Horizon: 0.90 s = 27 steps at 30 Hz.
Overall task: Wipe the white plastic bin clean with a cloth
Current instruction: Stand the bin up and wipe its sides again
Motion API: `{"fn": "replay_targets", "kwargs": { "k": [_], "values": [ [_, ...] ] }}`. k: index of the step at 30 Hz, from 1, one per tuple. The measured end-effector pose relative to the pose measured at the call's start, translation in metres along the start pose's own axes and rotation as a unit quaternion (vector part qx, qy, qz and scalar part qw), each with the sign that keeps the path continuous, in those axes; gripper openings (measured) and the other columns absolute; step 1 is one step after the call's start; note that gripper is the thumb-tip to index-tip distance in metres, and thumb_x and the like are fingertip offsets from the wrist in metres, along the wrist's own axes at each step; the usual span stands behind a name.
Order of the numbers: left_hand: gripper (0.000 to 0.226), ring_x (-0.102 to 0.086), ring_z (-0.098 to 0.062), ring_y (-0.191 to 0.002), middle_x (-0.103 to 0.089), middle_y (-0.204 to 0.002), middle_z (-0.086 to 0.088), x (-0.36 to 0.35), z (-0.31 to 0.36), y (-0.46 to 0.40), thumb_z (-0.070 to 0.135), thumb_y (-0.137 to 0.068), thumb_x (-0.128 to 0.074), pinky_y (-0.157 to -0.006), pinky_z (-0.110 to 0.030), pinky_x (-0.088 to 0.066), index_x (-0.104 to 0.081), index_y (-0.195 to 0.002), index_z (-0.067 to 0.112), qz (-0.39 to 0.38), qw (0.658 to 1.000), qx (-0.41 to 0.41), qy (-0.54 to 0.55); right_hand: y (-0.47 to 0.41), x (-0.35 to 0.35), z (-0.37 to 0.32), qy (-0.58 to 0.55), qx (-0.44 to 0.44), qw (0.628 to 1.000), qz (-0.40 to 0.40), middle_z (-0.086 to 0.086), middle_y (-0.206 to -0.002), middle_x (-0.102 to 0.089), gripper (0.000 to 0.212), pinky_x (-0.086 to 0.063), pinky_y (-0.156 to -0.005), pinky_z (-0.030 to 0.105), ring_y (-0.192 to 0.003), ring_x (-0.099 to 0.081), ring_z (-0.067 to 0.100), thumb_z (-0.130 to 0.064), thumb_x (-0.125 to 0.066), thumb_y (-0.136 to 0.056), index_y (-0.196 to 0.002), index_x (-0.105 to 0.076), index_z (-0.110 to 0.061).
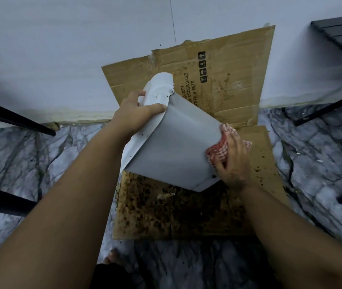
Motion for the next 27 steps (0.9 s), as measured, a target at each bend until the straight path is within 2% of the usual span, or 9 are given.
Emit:
{"fn": "replay_targets", "kwargs": {
  "k": [4, 7, 11, 13, 17, 20, 23, 25, 27],
  "values": [
    [0.084, -0.053, -0.021, -0.12, -0.052, -0.133, 0.006, 0.003, -0.004, -0.001, 0.079, -0.065, -0.067, -0.1, -0.044, -0.046, -0.042, -0.138, 0.046, -0.015, 0.999, -0.037, -0.013, -0.004, 0.007, 0.021, -0.049, 0.012, 0.999, -0.008, 0.005, -0.161, -0.028, 0.088, -0.013, -0.123, 0.044, -0.149, -0.023, 0.024, -0.056, -0.057, -0.084, -0.156, -0.024, -0.016],
    [0.068, -0.052, -0.008, -0.115, -0.053, -0.126, 0.011, 0.019, -0.04, 0.007, 0.072, -0.077, -0.059, -0.094, -0.035, -0.041, -0.043, -0.138, 0.045, -0.003, 0.996, -0.068, 0.051, -0.012, 0.006, 0.025, -0.073, 0.021, 0.997, -0.014, 0.003, -0.161, -0.028, 0.089, -0.019, -0.12, 0.053, -0.15, -0.022, 0.024, -0.063, -0.055, -0.083, -0.155, -0.026, -0.018],
    [0.07, -0.055, -0.017, -0.121, -0.059, -0.132, 0.003, 0.024, -0.107, 0.013, 0.077, -0.072, -0.055, -0.102, -0.041, -0.042, -0.061, -0.124, 0.03, 0.021, 0.994, 0.02, 0.109, -0.02, 0.001, 0.025, -0.069, 0.05, 0.996, -0.015, 0.009, -0.159, -0.031, 0.09, -0.027, -0.114, 0.059, -0.148, -0.026, 0.029, -0.071, -0.051, -0.084, -0.152, -0.031, -0.016],
    [0.063, -0.057, -0.015, -0.117, -0.061, -0.126, 0.006, 0.017, -0.125, 0.015, 0.065, -0.081, -0.053, -0.098, -0.039, -0.045, -0.06, -0.128, 0.024, 0.03, 0.987, 0.032, 0.154, -0.023, 0.0, 0.02, -0.067, 0.052, 0.996, -0.01, 0.01, -0.157, -0.034, 0.09, -0.028, -0.114, 0.058, -0.146, -0.029, 0.03, -0.07, -0.053, -0.083, -0.151, -0.033, -0.015],
    [0.053, -0.057, -0.013, -0.112, -0.062, -0.122, 0.008, 0.012, -0.138, 0.011, 0.052, -0.086, -0.047, -0.085, -0.032, -0.044, -0.062, -0.127, 0.022, 0.039, 0.981, 0.032, 0.188, -0.024, 0.0, 0.021, -0.079, 0.052, 0.995, 0.003, 0.012, -0.154, -0.038, 0.087, -0.03, -0.113, 0.058, -0.143, -0.034, 0.031, -0.064, -0.057, -0.081, -0.149, -0.035, -0.013],
    [0.034, -0.058, -0.018, -0.107, -0.064, -0.124, -0.003, 0.015, -0.147, 0.003, 0.045, -0.084, -0.053, -0.085, -0.036, -0.045, -0.069, -0.109, 0.028, 0.048, 0.982, 0.033, 0.181, -0.018, 0.005, 0.028, -0.097, 0.067, 0.993, 0.016, 0.007, -0.156, -0.037, 0.086, -0.029, -0.113, 0.055, -0.144, -0.034, 0.028, -0.061, -0.057, -0.084, -0.15, -0.034, -0.012],
    [0.017, -0.06, -0.027, -0.105, -0.065, -0.117, -0.008, 0.009, -0.151, 0.0, 0.046, -0.084, -0.058, -0.085, -0.04, -0.049, -0.067, -0.094, 0.035, 0.064, 0.986, 0.009, 0.153, -0.011, 0.01, 0.028, -0.101, 0.105, 0.989, 0.038, 0.006, -0.159, -0.033, 0.082, -0.026, -0.114, 0.057, -0.147, -0.03, 0.028, -0.042, -0.063, -0.085, -0.151, -0.031, -0.006],
    [0.014, -0.061, -0.02, -0.099, -0.065, -0.113, -0.003, 0.002, -0.152, -0.001, 0.044, -0.088, -0.058, -0.084, -0.039, -0.048, -0.064, -0.096, 0.034, 0.05, 0.983, -0.014, 0.178, -0.007, 0.009, 0.026, -0.093, 0.12, 0.987, 0.047, 0.008, -0.161, -0.029, 0.083, -0.025, -0.115, 0.059, -0.149, -0.026, 0.028, -0.033, -0.064, -0.085, -0.152, -0.028, -0.003],
    [0.026, -0.06, -0.016, -0.11, -0.063, -0.124, 0.001, -0.001, -0.155, -0.002, 0.05, -0.091, -0.057, -0.092, -0.039, -0.048, -0.064, -0.109, 0.034, 0.03, 0.983, -0.029, 0.181, -0.005, 0.004, 0.023, -0.077, 0.124, 0.987, 0.064, 0.008, -0.162, -0.027, 0.082, -0.022, -0.117, 0.057, -0.15, -0.023, 0.027, -0.032, -0.062, -0.086, -0.153, -0.026, -0.002]
  ]
}}
Point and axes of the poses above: each hand's wrist, its own y-axis away from the middle knuckle, its own x-axis out of the back of the hand, z = x × y, the point moved 1 cm from there along -y, towards the middle knuckle
